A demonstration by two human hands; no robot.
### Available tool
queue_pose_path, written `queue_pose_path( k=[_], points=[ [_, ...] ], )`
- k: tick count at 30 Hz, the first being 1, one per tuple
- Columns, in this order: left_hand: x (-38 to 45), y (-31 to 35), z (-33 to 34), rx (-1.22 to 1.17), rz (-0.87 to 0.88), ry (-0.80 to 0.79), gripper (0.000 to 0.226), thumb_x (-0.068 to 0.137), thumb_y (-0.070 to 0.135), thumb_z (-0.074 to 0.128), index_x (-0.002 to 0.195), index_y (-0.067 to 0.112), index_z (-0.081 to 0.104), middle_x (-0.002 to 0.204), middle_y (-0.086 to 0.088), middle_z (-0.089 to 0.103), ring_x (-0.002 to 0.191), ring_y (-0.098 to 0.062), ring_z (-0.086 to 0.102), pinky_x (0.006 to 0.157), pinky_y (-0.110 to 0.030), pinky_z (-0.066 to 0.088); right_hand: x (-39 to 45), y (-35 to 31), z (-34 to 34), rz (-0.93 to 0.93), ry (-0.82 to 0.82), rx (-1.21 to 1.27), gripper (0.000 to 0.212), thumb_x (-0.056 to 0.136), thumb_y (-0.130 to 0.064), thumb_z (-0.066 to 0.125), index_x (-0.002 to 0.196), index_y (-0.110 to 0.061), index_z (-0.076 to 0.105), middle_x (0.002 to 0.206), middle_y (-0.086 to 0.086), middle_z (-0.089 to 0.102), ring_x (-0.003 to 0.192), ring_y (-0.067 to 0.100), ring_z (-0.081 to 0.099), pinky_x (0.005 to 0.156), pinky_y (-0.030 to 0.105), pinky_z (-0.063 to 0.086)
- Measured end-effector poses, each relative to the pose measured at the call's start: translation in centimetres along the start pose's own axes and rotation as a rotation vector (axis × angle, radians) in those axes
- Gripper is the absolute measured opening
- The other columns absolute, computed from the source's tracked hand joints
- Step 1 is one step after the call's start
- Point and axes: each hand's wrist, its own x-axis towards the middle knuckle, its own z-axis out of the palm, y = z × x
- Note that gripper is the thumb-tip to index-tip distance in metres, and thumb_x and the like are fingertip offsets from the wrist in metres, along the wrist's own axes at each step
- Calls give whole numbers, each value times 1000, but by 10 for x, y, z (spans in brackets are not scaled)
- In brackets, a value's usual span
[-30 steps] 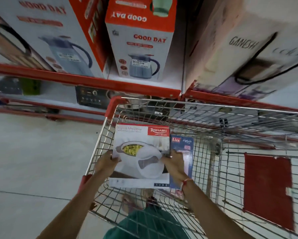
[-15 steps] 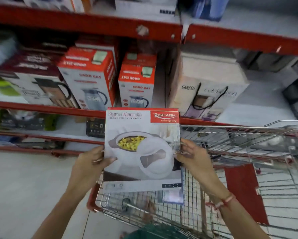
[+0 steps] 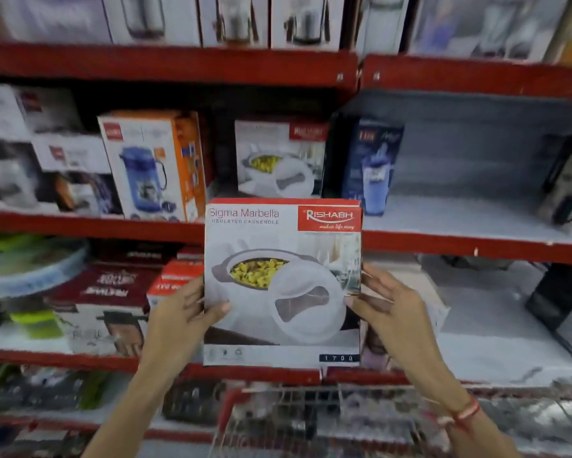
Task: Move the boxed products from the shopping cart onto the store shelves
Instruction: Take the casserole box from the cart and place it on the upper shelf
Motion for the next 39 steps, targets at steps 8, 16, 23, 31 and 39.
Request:
queue_pose_path(
  k=[8, 16, 23, 31, 39],
  points=[
    [118, 57, 10, 45, 291, 86, 52, 77, 5, 74, 117, 35, 58, 80, 43, 65, 87, 16, 63, 75, -2, 50, 115, -58, 0, -228, 147, -102, 49, 75, -7, 80, 117, -17, 57, 114, 2, 72, 99, 18, 70, 92, 41, 57],
    [210, 43, 30, 186, 388, 240, 56, 77, 8, 75, 129, 8, 56, 118, -13, 69, 107, -24, 66, 89, -41, 57, 216, -33, 30, -232, 261, -160, 47, 74, -5, 80, 112, -11, 52, 111, 11, 73, 91, 22, 72, 85, 44, 60],
    [244, -1, 40, 37, 223, 225, 56, 78, 0, 70, 131, 1, 53, 120, -9, 63, 108, -31, 64, 93, -60, 51, 246, 4, 56, -229, 276, -216, 48, 72, -9, 82, 110, -13, 52, 107, 10, 74, 90, 22, 72, 85, 46, 59],
    [241, -5, 39, 338, 182, 201, 62, 83, 21, 69, 139, 9, 44, 98, -24, 72, 84, -29, 67, 77, -42, 55, 236, 11, 61, -246, 243, -275, 49, 81, -12, 75, 122, -9, 49, 114, 12, 71, 102, 22, 69, 91, 35, 55],
    [158, 13, 54, 311, 325, 249, 33, 94, 22, 54, 125, 11, 55, 126, -8, 59, 104, -18, 59, 96, -44, 50, 141, -7, 44, -376, 272, -148, 34, 93, -23, 62, 125, -14, 55, 126, 3, 62, 113, 10, 60, 85, 11, 53]
  ],
)
